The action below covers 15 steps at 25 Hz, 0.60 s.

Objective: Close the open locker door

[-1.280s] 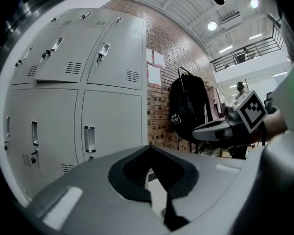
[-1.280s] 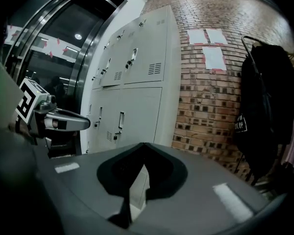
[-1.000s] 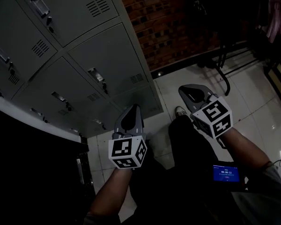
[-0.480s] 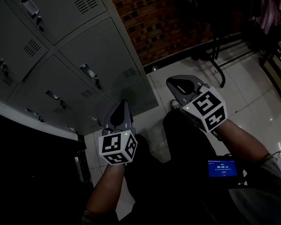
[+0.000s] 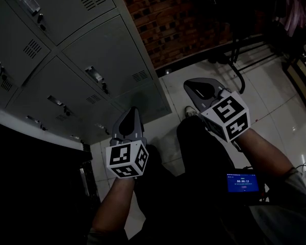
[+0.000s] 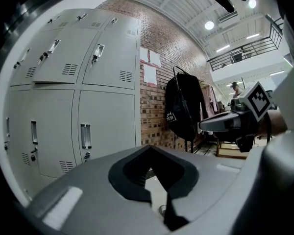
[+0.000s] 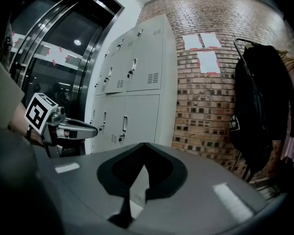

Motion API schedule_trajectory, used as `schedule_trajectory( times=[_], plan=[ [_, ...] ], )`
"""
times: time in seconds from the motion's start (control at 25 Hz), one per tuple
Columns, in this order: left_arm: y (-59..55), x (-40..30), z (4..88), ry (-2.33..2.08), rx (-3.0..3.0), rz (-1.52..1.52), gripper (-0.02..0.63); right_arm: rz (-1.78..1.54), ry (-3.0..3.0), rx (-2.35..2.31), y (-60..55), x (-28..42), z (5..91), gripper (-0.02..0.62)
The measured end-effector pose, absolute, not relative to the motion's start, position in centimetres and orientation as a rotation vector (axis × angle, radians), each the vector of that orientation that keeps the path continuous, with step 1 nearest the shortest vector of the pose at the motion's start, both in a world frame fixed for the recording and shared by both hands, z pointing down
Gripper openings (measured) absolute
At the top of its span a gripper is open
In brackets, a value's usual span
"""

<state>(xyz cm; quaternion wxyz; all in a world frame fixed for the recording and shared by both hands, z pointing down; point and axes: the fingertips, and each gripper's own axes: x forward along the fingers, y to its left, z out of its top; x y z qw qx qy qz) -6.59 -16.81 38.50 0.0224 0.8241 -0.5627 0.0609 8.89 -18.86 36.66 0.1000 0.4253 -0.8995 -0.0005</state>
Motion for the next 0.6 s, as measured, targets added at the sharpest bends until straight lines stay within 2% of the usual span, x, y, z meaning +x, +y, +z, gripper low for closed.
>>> schedule_trajectory(
  times=[0.6],
  plan=[
    [-16.6,-6.4,37.4,-1.751,2.567,0.162,0.002,0.004,-2.66,1.241,-18.4,8.5,36.7,0.006]
  ],
)
